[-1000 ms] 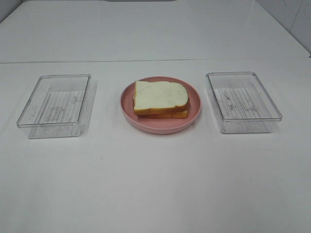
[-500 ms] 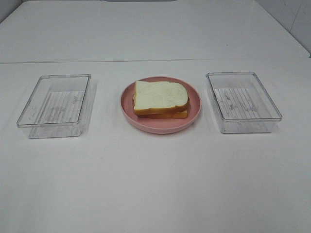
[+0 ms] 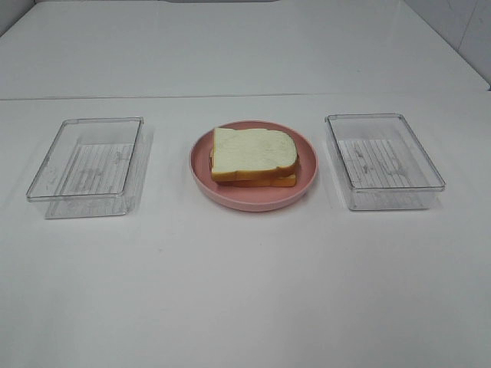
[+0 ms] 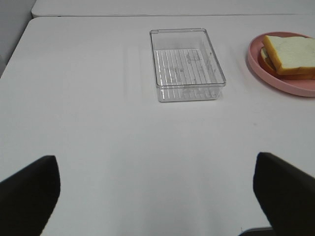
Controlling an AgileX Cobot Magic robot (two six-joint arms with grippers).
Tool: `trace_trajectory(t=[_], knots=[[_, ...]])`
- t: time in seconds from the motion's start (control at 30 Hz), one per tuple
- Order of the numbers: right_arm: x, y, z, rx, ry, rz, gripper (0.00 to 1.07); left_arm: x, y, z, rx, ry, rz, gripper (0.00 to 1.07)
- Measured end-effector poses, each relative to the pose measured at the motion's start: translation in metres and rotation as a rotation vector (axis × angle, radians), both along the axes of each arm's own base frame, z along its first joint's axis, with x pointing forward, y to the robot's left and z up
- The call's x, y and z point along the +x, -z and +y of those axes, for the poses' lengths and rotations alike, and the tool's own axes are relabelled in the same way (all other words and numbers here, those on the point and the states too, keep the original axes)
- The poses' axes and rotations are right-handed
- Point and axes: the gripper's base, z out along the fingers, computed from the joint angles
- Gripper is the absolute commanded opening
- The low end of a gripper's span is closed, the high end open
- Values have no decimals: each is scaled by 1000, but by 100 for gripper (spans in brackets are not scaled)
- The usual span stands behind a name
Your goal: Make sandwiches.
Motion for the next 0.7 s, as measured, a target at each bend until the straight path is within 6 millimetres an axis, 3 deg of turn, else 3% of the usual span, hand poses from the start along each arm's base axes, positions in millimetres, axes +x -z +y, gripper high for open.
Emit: trace_trajectory(t=[0.13, 0.7], knots=[[0, 0, 0, 0, 0, 0, 96, 0, 0, 0, 0, 0, 0, 102], [0, 0, 0, 0, 0, 0, 96, 0, 0, 0, 0, 0, 0, 102]])
